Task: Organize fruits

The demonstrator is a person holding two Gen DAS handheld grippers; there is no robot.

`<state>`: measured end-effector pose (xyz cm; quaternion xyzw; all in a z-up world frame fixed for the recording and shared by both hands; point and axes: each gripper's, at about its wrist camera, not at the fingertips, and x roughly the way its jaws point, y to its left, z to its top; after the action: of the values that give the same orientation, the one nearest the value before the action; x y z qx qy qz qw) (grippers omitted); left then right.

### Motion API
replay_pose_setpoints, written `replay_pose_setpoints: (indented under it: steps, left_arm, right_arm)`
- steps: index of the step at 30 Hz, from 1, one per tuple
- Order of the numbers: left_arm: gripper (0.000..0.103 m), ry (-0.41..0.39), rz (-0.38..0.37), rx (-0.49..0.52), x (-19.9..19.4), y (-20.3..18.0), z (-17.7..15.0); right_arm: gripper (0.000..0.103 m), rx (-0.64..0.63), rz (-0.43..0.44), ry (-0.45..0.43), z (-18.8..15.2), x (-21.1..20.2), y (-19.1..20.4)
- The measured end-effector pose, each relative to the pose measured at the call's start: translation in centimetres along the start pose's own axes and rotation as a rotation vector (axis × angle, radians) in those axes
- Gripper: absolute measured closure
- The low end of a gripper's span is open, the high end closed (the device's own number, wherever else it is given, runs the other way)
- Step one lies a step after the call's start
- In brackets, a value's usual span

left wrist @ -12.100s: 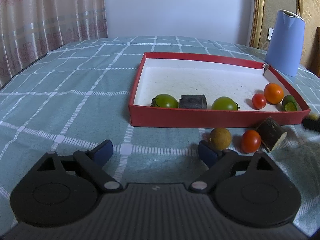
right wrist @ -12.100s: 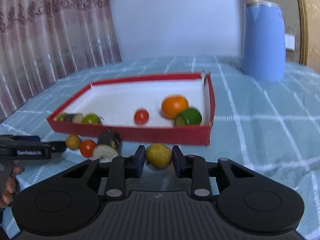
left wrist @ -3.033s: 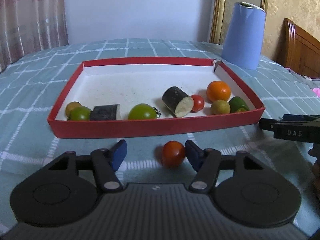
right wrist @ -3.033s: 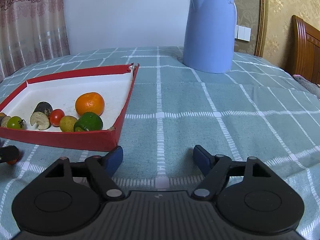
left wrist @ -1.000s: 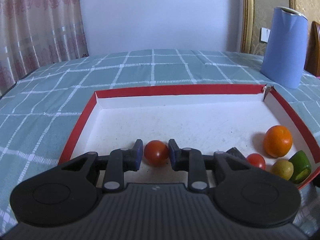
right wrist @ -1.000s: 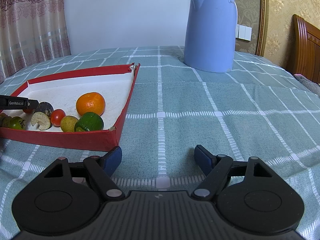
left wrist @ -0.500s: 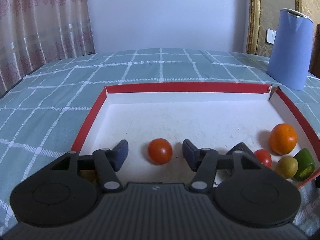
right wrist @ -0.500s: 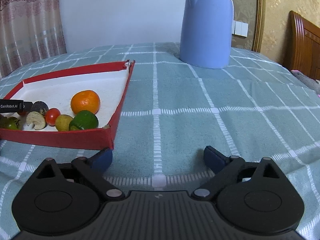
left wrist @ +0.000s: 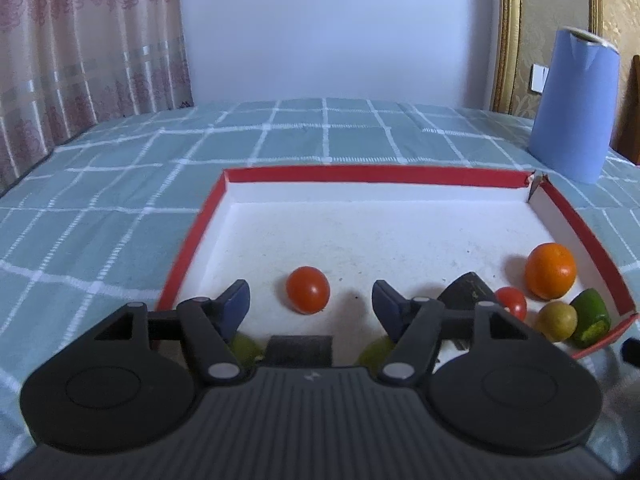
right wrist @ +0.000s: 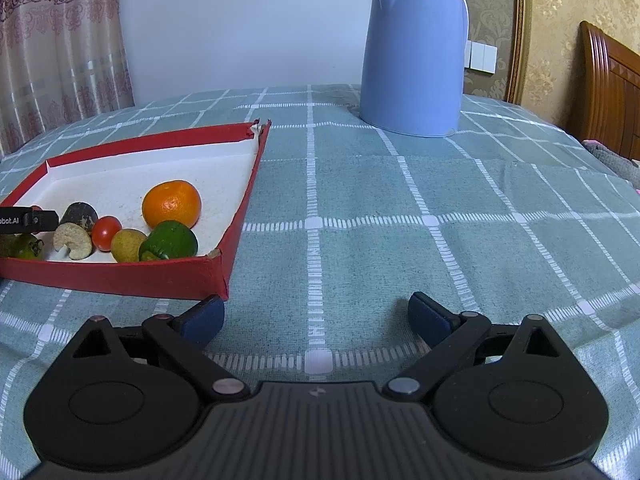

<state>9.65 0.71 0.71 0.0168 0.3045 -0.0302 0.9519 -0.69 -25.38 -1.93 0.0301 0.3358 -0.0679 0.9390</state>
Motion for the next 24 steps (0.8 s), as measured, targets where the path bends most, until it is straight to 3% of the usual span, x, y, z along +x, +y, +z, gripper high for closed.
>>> replay_pose_setpoints:
  steps: [4, 7, 10, 14, 24]
  left_arm:
    - [0.034, -0.05, 0.042, 0.002, -3.5, 0.3, -0.4]
    - [0.021, -0.084, 0.026, 0.015, -6.4, 0.0, -1.3]
    - [0.018, -0.099, 0.022, 0.016, -8.7, -0.4, -1.7]
    - [0.006, -0.119, 0.014, 0.026, -11.1, -1.3, -1.9]
    - [0.003, -0.129, 0.019, 0.049, -13.1, -2.6, -2.1]
  right_arm:
    - [0.004, 0.028, 0.04, -0.098, -0.7, -3.6, 0.9]
    - [0.004, -0.045, 0.065, -0.135, -0.8, -5.1, 3.6]
    - [0.004, -0.062, 0.094, -0.13, -0.5, -5.2, 5.4]
    - [0.004, -0.054, 0.117, -0.097, -0.2, -5.2, 6.5]
    - [0.004, -0.074, 0.087, -0.149, 0.3, -7.1, 7.4]
